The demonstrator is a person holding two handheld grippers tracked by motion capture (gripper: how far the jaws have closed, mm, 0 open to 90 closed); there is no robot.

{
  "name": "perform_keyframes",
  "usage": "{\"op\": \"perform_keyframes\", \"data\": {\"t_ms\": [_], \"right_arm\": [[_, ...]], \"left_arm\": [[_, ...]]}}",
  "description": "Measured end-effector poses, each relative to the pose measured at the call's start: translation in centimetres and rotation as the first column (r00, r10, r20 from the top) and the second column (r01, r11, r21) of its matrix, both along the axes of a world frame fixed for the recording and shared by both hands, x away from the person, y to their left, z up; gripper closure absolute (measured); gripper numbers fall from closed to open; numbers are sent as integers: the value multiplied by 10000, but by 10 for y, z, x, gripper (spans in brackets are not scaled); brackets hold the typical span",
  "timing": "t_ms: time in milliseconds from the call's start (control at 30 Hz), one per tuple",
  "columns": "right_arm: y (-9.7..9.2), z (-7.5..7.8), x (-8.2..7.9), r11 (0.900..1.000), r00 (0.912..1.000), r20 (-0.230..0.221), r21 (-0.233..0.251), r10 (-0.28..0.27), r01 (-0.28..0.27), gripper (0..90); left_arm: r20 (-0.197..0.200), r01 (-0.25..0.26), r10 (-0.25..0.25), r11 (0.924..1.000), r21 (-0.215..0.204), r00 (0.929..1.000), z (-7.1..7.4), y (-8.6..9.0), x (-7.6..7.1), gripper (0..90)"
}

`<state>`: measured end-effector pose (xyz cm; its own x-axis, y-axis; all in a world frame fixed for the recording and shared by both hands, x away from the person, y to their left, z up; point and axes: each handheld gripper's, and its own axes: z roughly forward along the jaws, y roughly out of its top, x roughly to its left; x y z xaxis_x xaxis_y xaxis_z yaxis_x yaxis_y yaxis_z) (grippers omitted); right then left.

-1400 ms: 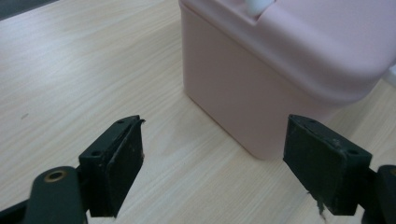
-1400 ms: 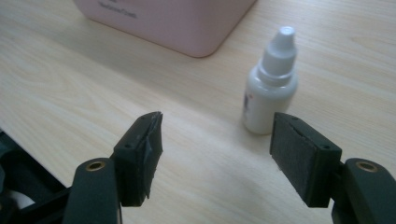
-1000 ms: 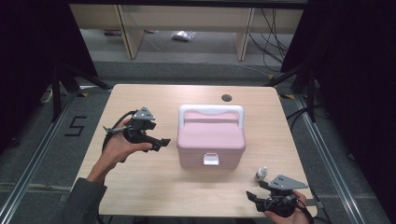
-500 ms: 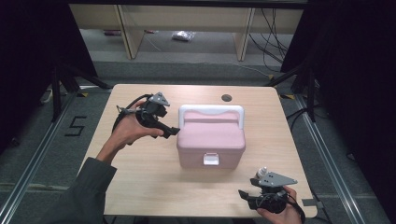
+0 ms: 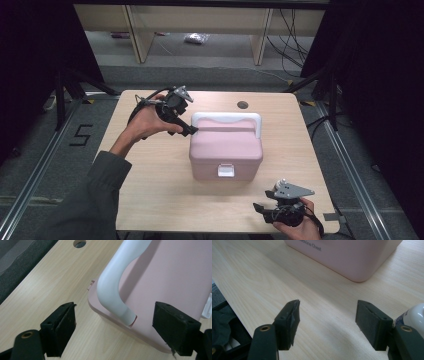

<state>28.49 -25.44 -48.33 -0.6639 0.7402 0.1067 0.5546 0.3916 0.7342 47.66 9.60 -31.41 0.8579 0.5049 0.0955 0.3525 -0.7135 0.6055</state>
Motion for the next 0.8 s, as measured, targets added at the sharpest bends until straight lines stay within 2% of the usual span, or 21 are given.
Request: {"op": "perform_keyframes", "data": {"t_ms": [100,167,233,267,433,500,600,633,667,733,800], "right_arm": [[0,0,1,9998,9998,165,-152,115,-112,371],[2,-1,-1,10000,10000,-58,-71,37,-37,371],[1,-2,-1,9999,9999,45,-127,109,-109,370],[1,-1,0,9995,9996,160,-250,211,-207,370],[1,-2,0,9995,9997,149,-259,201,-197,370],[0,-3,0,9995,9997,133,-252,196,-193,370],[2,-3,-1,9998,9998,-130,-129,173,-175,370],[1,-3,0,9993,9996,113,-280,250,-247,370],[3,-3,-2,9998,9998,-135,-137,144,-146,370],[3,-4,-2,9997,9997,-104,-133,207,-209,370],[3,-4,-2,9996,9997,-114,-178,198,-200,370]], "left_arm": [[19,156,-156,9999,19,9999,1,-3,2,188],[116,299,-302,9992,248,9995,1,-6,4,197],[105,512,-519,9970,575,9986,2,-7,6,198],[129,475,-484,9971,587,9987,2,-9,7,200],[161,641,-658,9941,877,9977,2,-16,8,208],[198,622,-649,9914,1153,9977,2,-18,9,212],[180,693,-718,9913,1122,9973,3,-21,11,215],[183,721,-748,9904,1182,9970,4,-22,12,220],[166,717,-741,9905,1177,9971,4,-23,13,220],[62,780,-794,9896,1209,9968,5,-25,14,221],[29,925,-939,9854,1432,9956,6,-27,16,234]]}}
